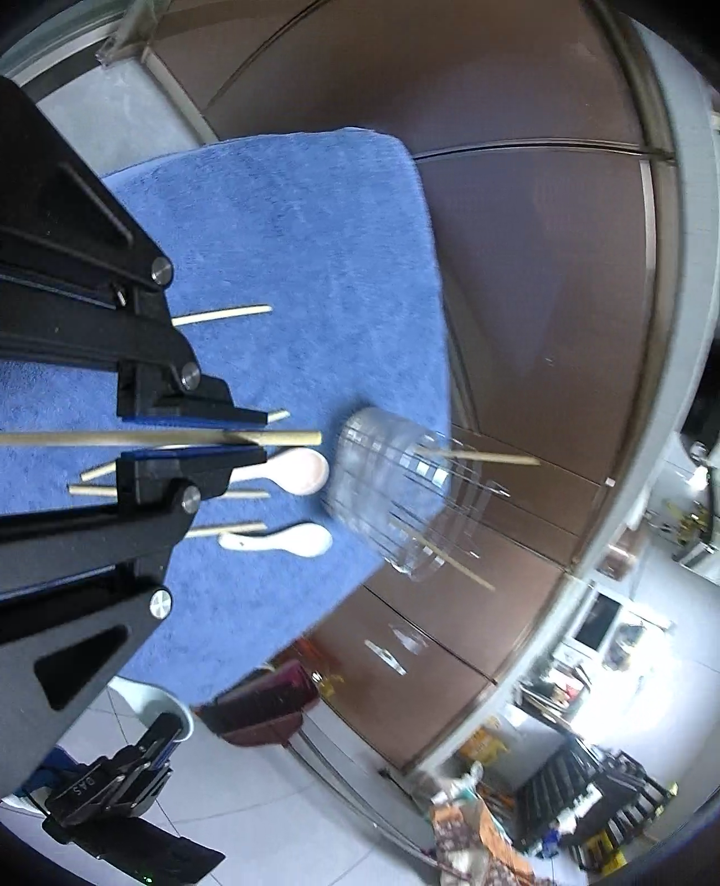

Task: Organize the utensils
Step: 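Lift both items over the holder and open both tools to drop them in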

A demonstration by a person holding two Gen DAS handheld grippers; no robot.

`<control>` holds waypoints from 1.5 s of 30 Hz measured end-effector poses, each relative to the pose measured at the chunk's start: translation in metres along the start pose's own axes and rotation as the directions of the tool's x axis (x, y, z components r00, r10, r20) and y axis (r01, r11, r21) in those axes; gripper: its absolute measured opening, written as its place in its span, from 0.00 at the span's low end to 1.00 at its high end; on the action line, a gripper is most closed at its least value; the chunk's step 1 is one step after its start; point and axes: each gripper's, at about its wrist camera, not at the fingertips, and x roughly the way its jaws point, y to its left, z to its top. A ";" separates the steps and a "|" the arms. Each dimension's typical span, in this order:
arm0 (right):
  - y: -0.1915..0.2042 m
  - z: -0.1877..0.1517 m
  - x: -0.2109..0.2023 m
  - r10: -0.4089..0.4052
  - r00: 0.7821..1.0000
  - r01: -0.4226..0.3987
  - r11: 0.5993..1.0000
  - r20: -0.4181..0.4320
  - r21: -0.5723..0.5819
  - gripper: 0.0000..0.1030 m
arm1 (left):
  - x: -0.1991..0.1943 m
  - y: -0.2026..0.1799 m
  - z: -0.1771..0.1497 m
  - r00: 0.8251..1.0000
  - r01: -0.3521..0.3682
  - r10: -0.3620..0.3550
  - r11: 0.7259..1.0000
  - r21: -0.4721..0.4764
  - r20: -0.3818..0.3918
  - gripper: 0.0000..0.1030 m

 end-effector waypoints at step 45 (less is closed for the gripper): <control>-0.003 0.157 0.182 -0.358 0.845 0.411 0.910 0.396 -0.054 0.28 | 0.153 -0.051 0.146 0.787 -0.147 0.121 0.989 -0.007 0.604 0.28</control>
